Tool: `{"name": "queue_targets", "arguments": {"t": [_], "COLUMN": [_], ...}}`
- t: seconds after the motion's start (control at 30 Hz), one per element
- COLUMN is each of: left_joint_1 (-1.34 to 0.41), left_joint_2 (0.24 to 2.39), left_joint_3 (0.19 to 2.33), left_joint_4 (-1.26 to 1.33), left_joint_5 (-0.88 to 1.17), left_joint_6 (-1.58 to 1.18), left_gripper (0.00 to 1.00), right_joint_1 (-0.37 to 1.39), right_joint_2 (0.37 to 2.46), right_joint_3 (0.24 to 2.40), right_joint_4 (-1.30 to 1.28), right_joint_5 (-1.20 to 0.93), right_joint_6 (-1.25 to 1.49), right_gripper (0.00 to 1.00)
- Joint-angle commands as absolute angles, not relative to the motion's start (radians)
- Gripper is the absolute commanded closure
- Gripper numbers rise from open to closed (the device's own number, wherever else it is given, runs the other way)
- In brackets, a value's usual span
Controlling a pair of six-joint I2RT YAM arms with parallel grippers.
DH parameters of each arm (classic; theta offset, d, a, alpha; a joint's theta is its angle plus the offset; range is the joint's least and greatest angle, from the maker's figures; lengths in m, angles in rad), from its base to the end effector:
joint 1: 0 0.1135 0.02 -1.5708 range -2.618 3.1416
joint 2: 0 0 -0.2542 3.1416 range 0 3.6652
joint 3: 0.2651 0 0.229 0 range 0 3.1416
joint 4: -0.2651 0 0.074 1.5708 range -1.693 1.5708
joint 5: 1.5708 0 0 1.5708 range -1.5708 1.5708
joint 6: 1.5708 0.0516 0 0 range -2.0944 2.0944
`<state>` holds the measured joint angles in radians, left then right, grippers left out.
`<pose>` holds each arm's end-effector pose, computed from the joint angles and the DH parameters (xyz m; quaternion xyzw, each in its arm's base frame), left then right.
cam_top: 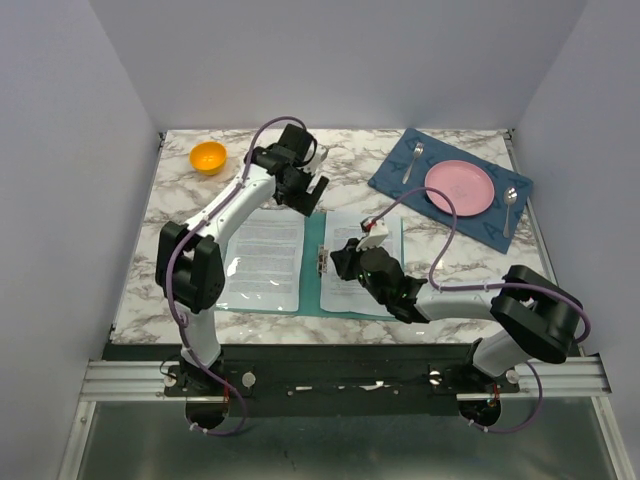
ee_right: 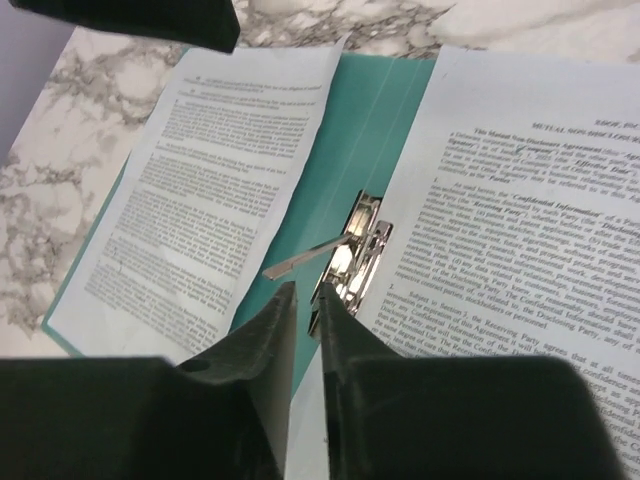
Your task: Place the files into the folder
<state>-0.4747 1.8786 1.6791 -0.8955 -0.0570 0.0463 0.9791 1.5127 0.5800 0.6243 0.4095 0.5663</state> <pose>0.3420 -0.1725 0.2592 0.2437 0.9404 -0.0230 0.2361 0.1848 0.2381 0.1887 -0.0446 0.7983 0.2858 0.5283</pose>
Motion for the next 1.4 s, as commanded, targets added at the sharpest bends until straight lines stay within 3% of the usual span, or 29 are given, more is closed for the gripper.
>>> {"name": "queue_targets", "arguments": {"t": [0.0,0.17,0.37,0.6,0.93,1.37], "left_joint_1": [-0.506,-0.545,-0.554,-0.575,-0.589,-0.588], "left_joint_2": [1.913,2.022,2.075,2.163,2.240,2.267], "left_joint_3": [1.753,1.798,1.784,1.848,1.867,1.813], "left_joint_4": [-0.907,-0.913,-0.907,-0.910,-0.913,-0.907], "left_joint_5": [0.029,-0.046,-0.098,-0.129,-0.126,-0.126], "left_joint_6": [-0.104,-0.201,-0.307,-0.353,-0.348,-0.305], "left_gripper": [0.04,0.07,0.10,0.09,0.09,0.09], "right_joint_1": [0.985,0.985,0.986,0.982,0.861,0.799], "right_joint_2": [1.526,1.554,1.568,1.563,1.634,1.799], "right_joint_3": [0.566,0.502,0.468,0.456,0.563,0.729], "right_joint_4": [0.724,0.948,1.037,1.098,0.910,0.854], "right_joint_5": [0.558,0.591,0.549,0.388,0.016,-0.159], "right_joint_6": [0.542,0.446,0.390,0.319,0.479,0.515], "right_gripper": [0.81,0.94,0.99,0.99,0.99,0.97]}}
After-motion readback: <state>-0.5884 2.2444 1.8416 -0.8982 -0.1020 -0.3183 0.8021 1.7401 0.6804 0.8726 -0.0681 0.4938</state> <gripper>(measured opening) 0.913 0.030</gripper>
